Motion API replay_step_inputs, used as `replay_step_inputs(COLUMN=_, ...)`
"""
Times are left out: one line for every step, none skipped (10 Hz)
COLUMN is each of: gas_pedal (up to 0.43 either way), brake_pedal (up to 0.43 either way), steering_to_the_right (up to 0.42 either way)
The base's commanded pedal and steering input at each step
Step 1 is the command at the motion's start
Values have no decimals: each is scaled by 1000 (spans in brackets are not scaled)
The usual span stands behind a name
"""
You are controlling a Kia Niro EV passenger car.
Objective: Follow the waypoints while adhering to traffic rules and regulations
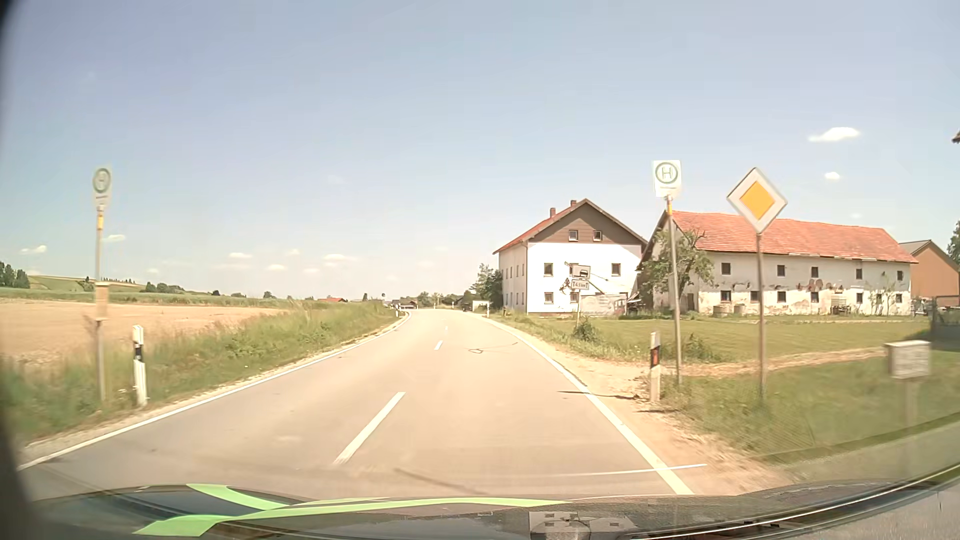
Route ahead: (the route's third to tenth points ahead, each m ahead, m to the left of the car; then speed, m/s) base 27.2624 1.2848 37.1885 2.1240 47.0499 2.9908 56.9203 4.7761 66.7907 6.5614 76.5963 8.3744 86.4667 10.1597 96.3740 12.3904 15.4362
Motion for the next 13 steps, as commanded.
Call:
replay_step_inputs(gas_pedal=189, brake_pedal=0, steering_to_the_right=-23)
replay_step_inputs(gas_pedal=189, brake_pedal=0, steering_to_the_right=-21)
replay_step_inputs(gas_pedal=177, brake_pedal=0, steering_to_the_right=-19)
replay_step_inputs(gas_pedal=177, brake_pedal=0, steering_to_the_right=-18)
replay_step_inputs(gas_pedal=177, brake_pedal=0, steering_to_the_right=-18)
replay_step_inputs(gas_pedal=177, brake_pedal=0, steering_to_the_right=-18)
replay_step_inputs(gas_pedal=177, brake_pedal=0, steering_to_the_right=-18)
replay_step_inputs(gas_pedal=169, brake_pedal=0, steering_to_the_right=-18)
replay_step_inputs(gas_pedal=150, brake_pedal=0, steering_to_the_right=-18)
replay_step_inputs(gas_pedal=138, brake_pedal=0, steering_to_the_right=-18)
replay_step_inputs(gas_pedal=130, brake_pedal=0, steering_to_the_right=-19)
replay_step_inputs(gas_pedal=130, brake_pedal=0, steering_to_the_right=-20)
replay_step_inputs(gas_pedal=130, brake_pedal=0, steering_to_the_right=-21)
